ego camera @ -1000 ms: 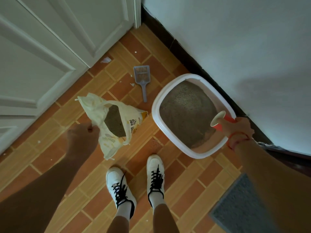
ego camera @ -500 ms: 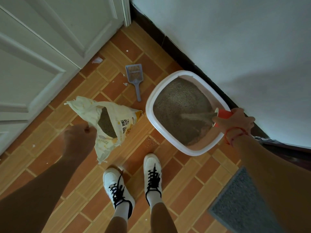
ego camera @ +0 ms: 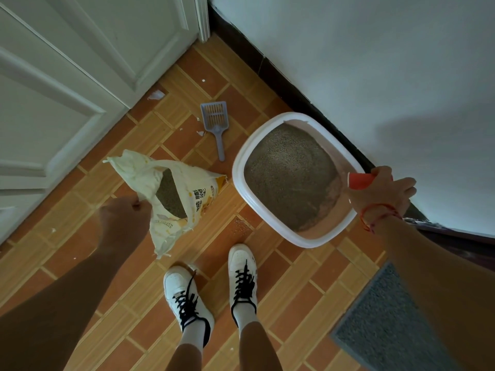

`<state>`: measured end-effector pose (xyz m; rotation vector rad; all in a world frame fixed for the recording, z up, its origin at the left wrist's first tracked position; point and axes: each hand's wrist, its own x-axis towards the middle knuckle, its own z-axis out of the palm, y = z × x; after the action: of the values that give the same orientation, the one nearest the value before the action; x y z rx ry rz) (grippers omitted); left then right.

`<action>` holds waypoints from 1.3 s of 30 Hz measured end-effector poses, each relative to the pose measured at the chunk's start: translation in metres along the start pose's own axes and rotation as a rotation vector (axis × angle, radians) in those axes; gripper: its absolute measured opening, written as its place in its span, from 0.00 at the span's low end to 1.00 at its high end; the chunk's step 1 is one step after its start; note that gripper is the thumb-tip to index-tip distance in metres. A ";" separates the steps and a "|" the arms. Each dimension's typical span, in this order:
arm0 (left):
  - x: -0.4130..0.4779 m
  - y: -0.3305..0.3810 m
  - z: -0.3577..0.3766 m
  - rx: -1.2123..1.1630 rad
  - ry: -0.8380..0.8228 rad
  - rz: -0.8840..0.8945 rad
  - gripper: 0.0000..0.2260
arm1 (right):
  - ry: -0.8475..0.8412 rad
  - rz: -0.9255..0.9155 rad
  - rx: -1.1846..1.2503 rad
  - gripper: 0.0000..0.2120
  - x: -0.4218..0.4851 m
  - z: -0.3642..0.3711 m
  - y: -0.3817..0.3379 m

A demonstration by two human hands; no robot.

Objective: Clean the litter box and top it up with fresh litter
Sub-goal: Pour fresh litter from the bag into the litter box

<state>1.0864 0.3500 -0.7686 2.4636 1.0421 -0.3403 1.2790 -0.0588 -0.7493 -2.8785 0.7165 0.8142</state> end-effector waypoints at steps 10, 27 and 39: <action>-0.002 -0.013 -0.012 -0.060 -0.010 -0.056 0.15 | 0.158 -0.082 0.062 0.34 -0.024 -0.004 -0.048; -0.005 -0.037 -0.035 -0.224 -0.033 -0.154 0.13 | -0.093 -0.508 0.462 0.29 -0.168 0.001 -0.216; -0.009 -0.056 -0.039 -0.381 -0.107 -0.189 0.14 | -0.616 -0.637 0.297 0.34 -0.250 0.060 -0.222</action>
<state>1.0422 0.3979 -0.7481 1.9963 1.1749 -0.2966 1.1631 0.2541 -0.6872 -2.1707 -0.1354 1.2409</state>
